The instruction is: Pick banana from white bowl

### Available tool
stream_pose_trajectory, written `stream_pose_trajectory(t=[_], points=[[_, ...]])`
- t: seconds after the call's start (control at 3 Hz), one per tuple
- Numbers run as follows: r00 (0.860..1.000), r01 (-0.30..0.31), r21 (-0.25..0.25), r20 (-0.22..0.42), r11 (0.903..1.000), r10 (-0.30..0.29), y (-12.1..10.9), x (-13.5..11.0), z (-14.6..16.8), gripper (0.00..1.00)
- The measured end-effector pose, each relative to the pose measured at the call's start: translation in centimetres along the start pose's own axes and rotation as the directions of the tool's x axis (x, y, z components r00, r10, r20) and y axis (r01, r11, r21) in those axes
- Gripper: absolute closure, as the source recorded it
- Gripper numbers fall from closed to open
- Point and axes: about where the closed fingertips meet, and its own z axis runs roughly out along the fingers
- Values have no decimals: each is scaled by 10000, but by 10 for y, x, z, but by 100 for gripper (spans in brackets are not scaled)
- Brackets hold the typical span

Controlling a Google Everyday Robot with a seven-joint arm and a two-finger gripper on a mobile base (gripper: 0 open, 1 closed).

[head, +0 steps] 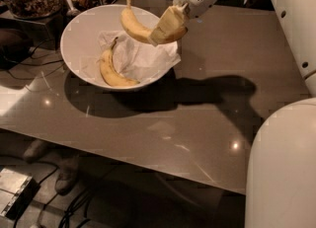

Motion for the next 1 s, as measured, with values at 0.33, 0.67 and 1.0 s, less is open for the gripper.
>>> stream_pose_trajectory(t=[0.33,0.67,1.0], points=[[9998,187,-343,127,9992,-182,13,-11,1,100],[9994,118,-816,326,9966,-92,43,-16,-5,100],[9988,-119,-931,459,9956,163,70,-12,-16,100]])
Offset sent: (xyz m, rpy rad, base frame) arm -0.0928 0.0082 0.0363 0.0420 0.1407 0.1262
